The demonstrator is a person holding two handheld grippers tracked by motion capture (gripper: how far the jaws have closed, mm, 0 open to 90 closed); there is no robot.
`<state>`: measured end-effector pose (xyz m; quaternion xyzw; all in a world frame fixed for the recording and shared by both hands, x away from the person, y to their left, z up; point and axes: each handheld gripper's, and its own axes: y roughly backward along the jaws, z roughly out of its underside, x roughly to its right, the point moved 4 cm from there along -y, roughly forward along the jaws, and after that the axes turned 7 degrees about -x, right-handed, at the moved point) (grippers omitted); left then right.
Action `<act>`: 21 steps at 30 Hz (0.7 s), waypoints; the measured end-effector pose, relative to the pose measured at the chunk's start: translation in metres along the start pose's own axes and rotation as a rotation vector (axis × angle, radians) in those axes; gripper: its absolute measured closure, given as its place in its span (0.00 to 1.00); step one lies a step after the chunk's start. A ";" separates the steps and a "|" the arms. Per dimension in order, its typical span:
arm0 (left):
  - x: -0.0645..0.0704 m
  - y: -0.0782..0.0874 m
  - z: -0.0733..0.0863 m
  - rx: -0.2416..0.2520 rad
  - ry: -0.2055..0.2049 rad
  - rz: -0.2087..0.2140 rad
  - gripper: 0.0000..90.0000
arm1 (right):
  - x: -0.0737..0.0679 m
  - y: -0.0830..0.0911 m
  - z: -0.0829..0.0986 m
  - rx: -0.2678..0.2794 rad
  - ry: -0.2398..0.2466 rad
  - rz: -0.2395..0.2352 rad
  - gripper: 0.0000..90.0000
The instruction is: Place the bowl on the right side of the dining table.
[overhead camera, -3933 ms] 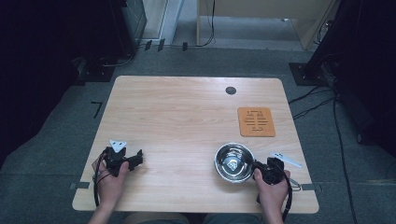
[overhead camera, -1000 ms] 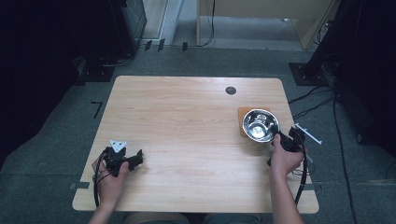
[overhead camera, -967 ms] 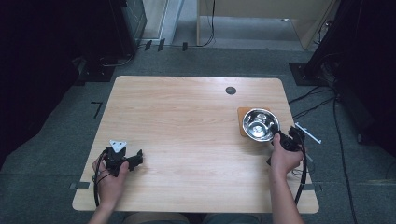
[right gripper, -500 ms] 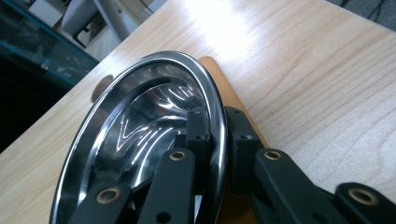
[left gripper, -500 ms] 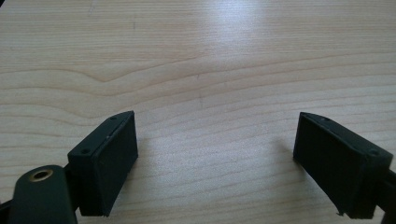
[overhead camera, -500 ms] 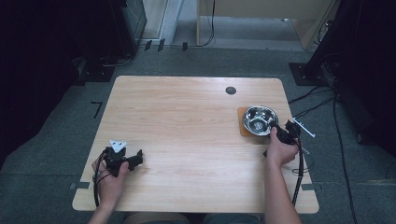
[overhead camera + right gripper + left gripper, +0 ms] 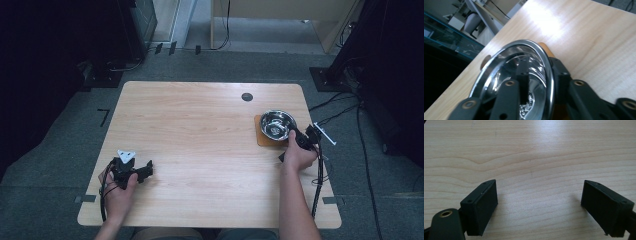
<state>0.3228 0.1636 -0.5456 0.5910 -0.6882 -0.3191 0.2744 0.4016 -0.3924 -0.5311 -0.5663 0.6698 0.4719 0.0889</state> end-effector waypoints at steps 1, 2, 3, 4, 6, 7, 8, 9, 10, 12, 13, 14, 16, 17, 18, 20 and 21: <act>0.000 0.000 0.000 0.000 0.000 0.000 0.15 | -0.001 0.001 -0.001 0.007 0.000 -0.008 0.76; 0.000 0.000 0.000 -0.001 0.000 0.001 0.15 | -0.001 0.002 -0.002 0.006 -0.001 -0.014 0.73; 0.000 0.000 0.000 -0.001 0.000 0.001 0.15 | -0.001 0.003 -0.002 0.004 0.008 -0.013 0.69; 0.000 0.000 0.000 -0.001 0.000 0.001 0.15 | 0.000 0.004 -0.002 0.008 0.026 -0.002 0.68; 0.000 0.001 0.001 -0.001 -0.002 -0.002 0.15 | 0.002 0.006 -0.003 0.014 0.093 0.017 0.64; 0.000 0.001 0.001 -0.002 -0.003 -0.002 0.15 | 0.003 0.008 -0.003 0.023 0.142 0.038 0.62; 0.000 0.001 0.001 -0.002 -0.003 -0.002 0.15 | 0.003 0.010 -0.003 0.032 0.196 0.059 0.62; 0.000 0.001 0.001 -0.002 -0.003 -0.002 0.15 | 0.003 0.013 -0.002 0.035 0.253 0.076 0.62; 0.000 0.001 0.001 -0.001 -0.003 -0.002 0.15 | 0.002 0.015 -0.002 0.034 0.279 0.078 0.62; 0.000 0.001 0.001 -0.002 -0.003 -0.002 0.15 | 0.002 0.021 0.000 0.029 0.318 0.065 0.61; 0.000 0.001 0.001 -0.002 -0.003 -0.002 0.15 | 0.002 0.024 0.001 0.027 0.326 0.060 0.61; 0.000 0.001 0.001 -0.002 -0.003 -0.002 0.15 | 0.002 0.027 0.000 0.031 0.339 0.055 0.61; 0.000 0.001 0.001 -0.002 -0.003 -0.002 0.15 | 0.002 0.034 0.000 0.032 0.352 0.031 0.59; 0.000 0.001 0.001 -0.002 -0.003 -0.002 0.15 | 0.002 0.037 0.000 0.021 0.348 0.009 0.57; 0.000 0.001 0.001 -0.002 -0.003 -0.002 0.15 | 0.002 0.040 0.001 0.004 0.349 -0.008 0.57; 0.000 0.001 0.001 -0.002 -0.002 -0.002 0.15 | 0.002 0.047 0.003 -0.001 0.369 -0.036 0.56; 0.000 0.001 0.001 -0.002 -0.003 -0.002 0.15 | 0.002 0.050 0.004 0.002 0.386 -0.033 0.55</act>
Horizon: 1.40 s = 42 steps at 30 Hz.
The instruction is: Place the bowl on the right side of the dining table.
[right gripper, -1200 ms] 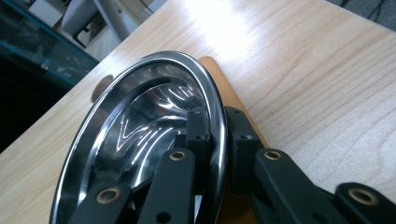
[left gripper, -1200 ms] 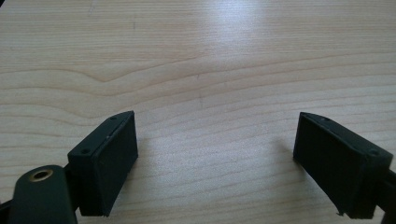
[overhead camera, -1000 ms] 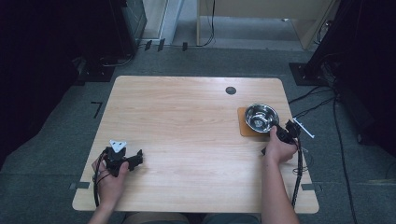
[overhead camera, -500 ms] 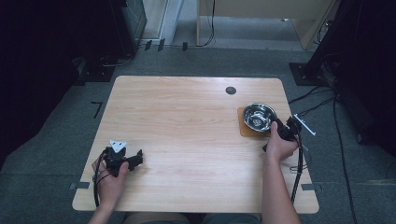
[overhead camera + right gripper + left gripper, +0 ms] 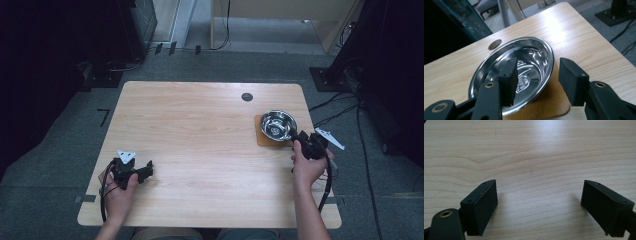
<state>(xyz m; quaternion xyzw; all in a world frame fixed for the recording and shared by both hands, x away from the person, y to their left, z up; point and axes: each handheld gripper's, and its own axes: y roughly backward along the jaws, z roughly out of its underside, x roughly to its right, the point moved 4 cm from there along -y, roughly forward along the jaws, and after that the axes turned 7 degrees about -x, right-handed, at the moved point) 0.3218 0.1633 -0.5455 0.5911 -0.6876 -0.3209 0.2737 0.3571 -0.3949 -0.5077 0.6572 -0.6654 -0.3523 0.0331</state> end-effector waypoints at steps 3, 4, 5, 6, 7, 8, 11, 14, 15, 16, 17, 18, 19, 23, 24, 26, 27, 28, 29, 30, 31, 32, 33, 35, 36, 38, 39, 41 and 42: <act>0.000 0.000 0.000 0.000 0.001 0.000 0.15 | -0.002 0.008 0.004 -0.008 0.013 -0.008 0.51; 0.000 0.000 0.000 0.001 0.000 0.000 0.15 | -0.003 0.010 0.006 -0.012 0.011 -0.019 0.47; 0.000 0.000 0.000 0.000 0.000 0.000 0.15 | -0.004 0.012 0.008 -0.019 0.006 -0.025 0.45; 0.000 0.000 0.000 0.000 0.000 0.000 0.15 | -0.005 0.014 0.010 -0.028 0.013 -0.030 0.42; 0.000 0.000 0.000 0.001 0.000 0.000 0.15 | -0.005 0.016 0.013 -0.040 0.035 -0.031 0.37; 0.000 0.000 0.000 0.000 0.000 0.001 0.15 | -0.006 0.017 0.016 -0.069 0.060 -0.023 0.33; 0.000 0.000 0.000 0.001 0.000 0.000 0.15 | -0.009 0.021 0.025 -0.108 0.106 -0.033 0.28; 0.000 0.000 0.000 0.000 0.001 0.000 0.15 | -0.010 0.024 0.031 -0.115 0.125 -0.030 0.25; 0.000 0.000 0.000 0.000 0.000 0.000 0.15 | -0.009 0.026 0.033 -0.114 0.133 -0.029 0.25; 0.000 0.000 0.000 0.000 0.000 0.000 0.15 | -0.009 0.027 0.034 -0.114 0.137 -0.027 0.25; 0.000 0.000 0.000 0.000 0.000 0.000 0.15 | -0.008 0.028 0.036 -0.116 0.136 -0.027 0.25; 0.000 0.000 0.000 0.000 0.000 0.000 0.15 | -0.007 0.029 0.038 -0.117 0.138 -0.026 0.25; 0.000 0.000 0.000 0.000 0.000 0.000 0.15 | -0.006 0.030 0.040 -0.123 0.132 -0.028 0.24; 0.000 0.000 0.000 0.000 0.000 0.000 0.15 | -0.001 0.034 0.047 -0.139 0.151 -0.019 0.23; 0.000 0.000 0.000 0.001 0.000 0.000 0.15 | 0.000 0.035 0.049 -0.145 0.156 -0.017 0.23; 0.000 0.000 0.000 0.001 0.001 0.000 0.15 | 0.002 0.037 0.053 -0.155 0.156 -0.015 0.22; 0.000 0.000 0.000 0.000 0.000 0.000 0.15 | 0.003 0.037 0.054 -0.160 0.157 -0.016 0.22; 0.000 0.000 0.000 0.000 0.000 0.000 0.15 | 0.004 0.038 0.055 -0.161 0.159 -0.014 0.22; 0.000 0.000 0.000 0.000 0.000 0.000 0.15 | 0.004 0.038 0.056 -0.163 0.159 -0.014 0.22; 0.000 0.000 0.000 0.000 0.000 0.000 0.15 | 0.004 0.039 0.056 -0.165 0.162 -0.015 0.21; 0.000 0.000 0.000 0.000 0.000 0.000 0.15 | 0.004 0.040 0.057 -0.168 0.162 -0.018 0.21; 0.000 0.000 0.000 0.000 0.000 0.000 0.15 | 0.004 0.041 0.058 -0.169 0.163 -0.021 0.21; 0.000 0.000 0.000 0.000 0.000 0.000 0.15 | 0.004 0.041 0.058 -0.169 0.170 -0.019 0.21; 0.000 0.000 0.000 0.001 0.000 0.000 0.15 | 0.004 0.043 0.060 -0.172 0.177 -0.019 0.21; 0.000 0.000 0.000 0.000 0.000 0.000 0.15 | 0.004 0.044 0.062 -0.178 0.175 -0.017 0.20; 0.000 0.000 0.000 0.000 0.000 0.000 0.15 | 0.005 0.046 0.064 -0.182 0.179 -0.014 0.20; 0.000 0.000 0.000 0.000 0.001 0.000 0.15 | 0.005 0.047 0.066 -0.183 0.179 -0.012 0.20; 0.000 0.000 0.000 0.000 0.001 0.000 0.15 | 0.006 0.048 0.068 -0.186 0.183 -0.007 0.20; 0.000 0.000 0.000 0.001 0.001 0.001 0.15 | 0.006 0.049 0.069 -0.188 0.184 -0.007 0.20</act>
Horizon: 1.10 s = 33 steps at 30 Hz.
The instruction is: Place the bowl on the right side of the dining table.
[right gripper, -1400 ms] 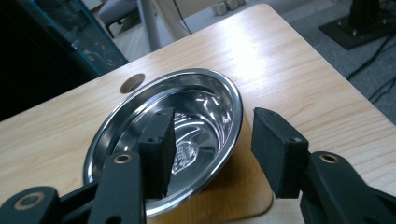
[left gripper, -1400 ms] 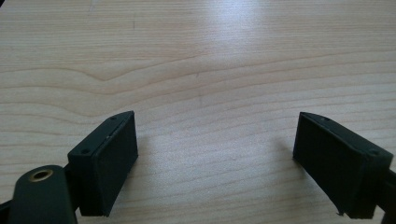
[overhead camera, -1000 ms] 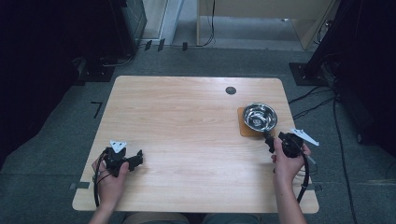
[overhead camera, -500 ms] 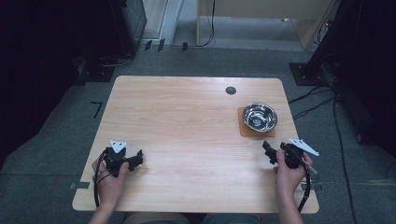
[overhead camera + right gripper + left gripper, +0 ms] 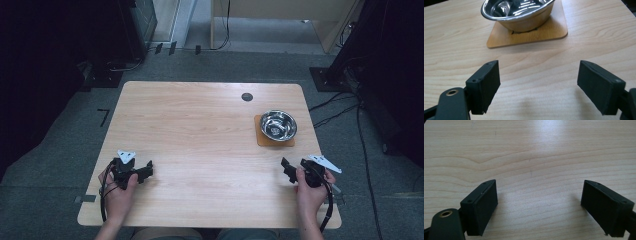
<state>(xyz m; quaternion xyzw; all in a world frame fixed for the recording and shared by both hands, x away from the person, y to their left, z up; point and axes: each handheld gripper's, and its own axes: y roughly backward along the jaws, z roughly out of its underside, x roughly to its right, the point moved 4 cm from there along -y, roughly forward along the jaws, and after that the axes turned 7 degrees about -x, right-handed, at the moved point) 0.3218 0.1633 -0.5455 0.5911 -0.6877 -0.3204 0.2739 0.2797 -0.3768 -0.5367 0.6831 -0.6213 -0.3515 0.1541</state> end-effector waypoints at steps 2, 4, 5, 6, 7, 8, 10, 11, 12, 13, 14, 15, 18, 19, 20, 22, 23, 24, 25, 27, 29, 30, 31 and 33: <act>0.000 0.000 0.000 0.000 0.000 0.000 0.15 | 0.001 0.002 0.003 -0.002 0.003 0.004 0.20; 0.000 0.000 0.000 0.000 0.000 0.000 0.15 | 0.001 0.003 0.004 -0.001 0.008 0.008 0.20; 0.000 0.000 0.000 0.000 0.000 0.000 0.15 | 0.001 0.005 0.005 -0.004 0.003 0.008 0.20; 0.000 0.000 0.000 0.000 0.000 0.000 0.15 | 0.002 0.005 0.006 -0.001 0.006 0.009 0.20; 0.000 0.000 0.000 0.000 0.000 0.000 0.15 | 0.003 0.006 0.007 -0.002 0.005 0.010 0.20; 0.000 0.000 0.000 0.000 0.000 0.000 0.15 | 0.003 0.007 0.007 -0.002 0.007 0.010 0.20; 0.000 0.000 0.000 0.000 0.000 0.000 0.15 | 0.004 0.008 0.009 -0.005 0.009 0.012 0.20; 0.000 0.000 0.000 0.000 0.000 0.000 0.15 | 0.004 0.009 0.010 -0.006 0.012 0.012 0.20; 0.000 0.000 0.000 0.000 0.000 0.000 0.15 | 0.005 0.010 0.011 -0.008 0.009 0.014 0.20; 0.000 0.000 0.000 0.000 0.000 0.000 0.15 | 0.005 0.011 0.011 -0.008 0.011 0.016 0.20; 0.000 0.000 0.000 0.000 0.000 0.000 0.15 | 0.006 0.011 0.012 -0.008 0.013 0.017 0.20; 0.000 0.000 0.000 0.000 0.000 0.000 0.15 | 0.006 0.012 0.013 -0.008 0.013 0.019 0.20; 0.000 0.000 0.000 0.000 0.000 0.000 0.15 | 0.007 0.015 0.015 -0.008 0.020 0.024 0.20; 0.000 0.000 0.000 0.000 0.001 0.001 0.15 | 0.008 0.016 0.015 -0.010 0.019 0.026 0.20; 0.000 0.000 0.000 0.000 0.000 0.000 0.15 | 0.009 0.017 0.016 -0.010 0.020 0.027 0.20; 0.000 0.000 0.000 0.000 0.000 0.000 0.15 | 0.011 0.019 0.018 -0.013 0.017 0.030 0.20; 0.000 0.000 0.000 0.000 0.000 0.001 0.15 | 0.012 0.020 0.019 -0.014 0.019 0.031 0.20; 0.000 0.000 0.000 0.000 0.000 0.000 0.15 | 0.013 0.021 0.020 -0.015 0.016 0.032 0.20; 0.000 0.000 0.000 0.000 0.000 0.000 0.15 | 0.014 0.022 0.021 -0.016 0.014 0.034 0.20; 0.000 0.000 0.000 0.000 0.000 0.001 0.15 | 0.016 0.024 0.022 -0.016 0.015 0.038 0.20; 0.000 0.000 0.000 0.000 0.000 0.000 0.15 | 0.019 0.027 0.024 -0.018 0.013 0.042 0.20; 0.000 0.000 0.000 0.000 0.000 0.000 0.15 | 0.020 0.028 0.025 -0.020 0.012 0.045 0.20; 0.000 0.000 0.000 0.000 0.000 0.000 0.15 | 0.021 0.029 0.025 -0.019 0.014 0.047 0.20; 0.000 0.000 0.000 0.000 0.001 0.000 0.15 | 0.024 0.031 0.027 -0.021 0.014 0.052 0.20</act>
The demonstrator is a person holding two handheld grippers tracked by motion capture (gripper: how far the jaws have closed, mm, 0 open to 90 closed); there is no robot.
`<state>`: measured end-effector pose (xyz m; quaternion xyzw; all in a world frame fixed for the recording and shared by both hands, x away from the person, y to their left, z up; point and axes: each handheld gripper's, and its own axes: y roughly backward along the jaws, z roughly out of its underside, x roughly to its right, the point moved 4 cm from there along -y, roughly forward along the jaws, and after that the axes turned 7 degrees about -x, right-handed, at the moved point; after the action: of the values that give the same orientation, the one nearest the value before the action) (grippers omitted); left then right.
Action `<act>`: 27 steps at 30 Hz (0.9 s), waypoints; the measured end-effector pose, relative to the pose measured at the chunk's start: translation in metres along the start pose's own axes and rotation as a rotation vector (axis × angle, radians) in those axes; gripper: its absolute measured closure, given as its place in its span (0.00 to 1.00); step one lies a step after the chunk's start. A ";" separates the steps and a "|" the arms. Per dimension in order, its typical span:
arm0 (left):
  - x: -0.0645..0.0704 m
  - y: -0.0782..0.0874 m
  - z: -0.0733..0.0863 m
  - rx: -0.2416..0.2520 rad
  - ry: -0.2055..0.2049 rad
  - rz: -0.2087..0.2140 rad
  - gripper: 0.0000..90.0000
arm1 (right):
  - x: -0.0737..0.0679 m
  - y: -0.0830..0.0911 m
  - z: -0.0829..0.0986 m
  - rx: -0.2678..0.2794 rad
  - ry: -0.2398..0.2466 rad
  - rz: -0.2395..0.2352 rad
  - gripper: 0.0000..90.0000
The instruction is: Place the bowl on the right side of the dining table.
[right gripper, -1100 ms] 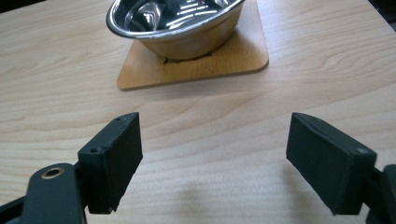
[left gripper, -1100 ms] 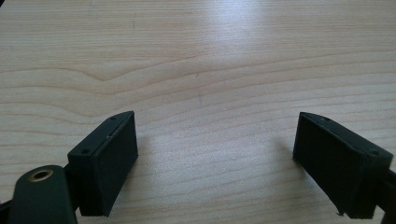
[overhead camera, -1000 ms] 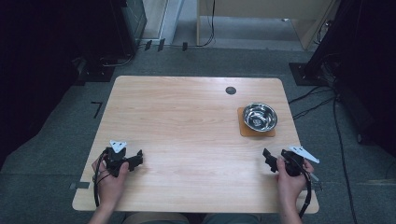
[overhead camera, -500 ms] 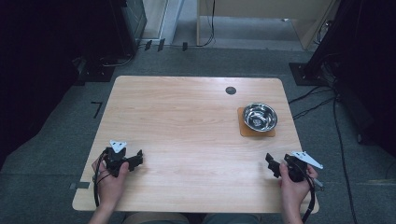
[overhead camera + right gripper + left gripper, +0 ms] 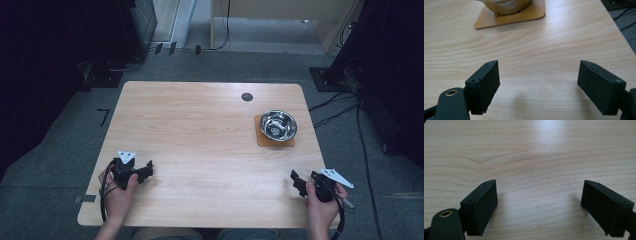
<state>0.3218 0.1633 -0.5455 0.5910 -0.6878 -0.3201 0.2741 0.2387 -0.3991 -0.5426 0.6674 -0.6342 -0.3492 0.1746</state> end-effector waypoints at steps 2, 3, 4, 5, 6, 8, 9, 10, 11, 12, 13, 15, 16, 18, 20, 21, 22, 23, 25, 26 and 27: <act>0.000 0.000 0.000 0.000 0.000 0.000 0.15 | 0.003 0.002 0.001 -0.001 0.001 0.005 0.20; 0.000 0.000 0.000 0.000 0.000 0.000 0.15 | 0.005 0.003 0.002 -0.002 0.001 0.008 0.20; 0.000 0.000 0.000 0.000 0.000 0.000 0.15 | 0.007 0.004 0.003 -0.004 -0.002 0.011 0.20; 0.000 0.000 0.000 0.000 0.000 0.000 0.15 | 0.009 0.005 0.004 -0.007 -0.007 0.014 0.20; 0.000 0.000 0.000 0.000 0.000 0.000 0.15 | 0.011 0.005 0.005 -0.008 -0.010 0.017 0.20; 0.000 0.000 0.000 0.000 0.000 0.000 0.15 | 0.015 0.007 0.006 -0.012 -0.018 0.023 0.20; 0.000 0.000 0.000 0.000 -0.001 0.000 0.15 | 0.017 0.008 0.007 -0.012 -0.018 0.024 0.20; 0.000 0.000 0.000 0.000 0.000 0.000 0.15 | 0.020 0.009 0.007 -0.013 -0.018 0.031 0.20; 0.000 0.000 0.000 0.000 -0.001 0.000 0.15 | 0.022 0.010 0.008 -0.013 -0.015 0.038 0.20; 0.000 0.000 0.000 0.000 0.000 0.000 0.15 | 0.024 0.011 0.008 -0.012 -0.015 0.043 0.20; 0.000 0.000 0.000 0.000 0.000 0.000 0.15 | 0.026 0.012 0.009 -0.014 -0.019 0.047 0.20; 0.000 0.000 0.000 0.000 -0.001 0.000 0.15 | 0.029 0.014 0.010 -0.018 -0.020 0.055 0.20; 0.000 0.000 0.000 0.000 -0.001 0.000 0.15 | 0.031 0.014 0.011 -0.022 -0.023 0.058 0.20; 0.000 0.000 0.000 0.000 0.000 0.000 0.15 | 0.033 0.016 0.012 -0.026 -0.023 0.065 0.20; 0.000 0.000 0.000 0.000 -0.001 0.000 0.15 | 0.037 0.018 0.013 -0.029 -0.019 0.074 0.20; 0.000 0.000 0.000 0.000 0.000 0.000 0.15 | 0.038 0.018 0.013 -0.031 -0.020 0.075 0.20; 0.000 0.000 0.000 0.000 0.000 0.000 0.15 | 0.039 0.019 0.013 -0.031 -0.017 0.077 0.20; 0.000 0.000 0.000 0.000 0.000 0.000 0.15 | 0.040 0.019 0.014 -0.035 -0.015 0.083 0.20; 0.000 0.000 0.000 0.000 -0.001 0.000 0.15 | 0.040 0.020 0.014 -0.038 -0.006 0.087 0.20; 0.000 0.000 0.000 0.000 -0.001 0.000 0.15 | 0.040 0.020 0.014 -0.042 0.002 0.089 0.20; 0.000 0.000 0.000 0.000 -0.001 0.000 0.15 | 0.040 0.020 0.015 -0.048 0.013 0.095 0.20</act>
<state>0.3218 0.1633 -0.5455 0.5910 -0.6878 -0.3204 0.2739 0.2126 -0.4371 -0.5493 0.6346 -0.6554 -0.3511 0.2110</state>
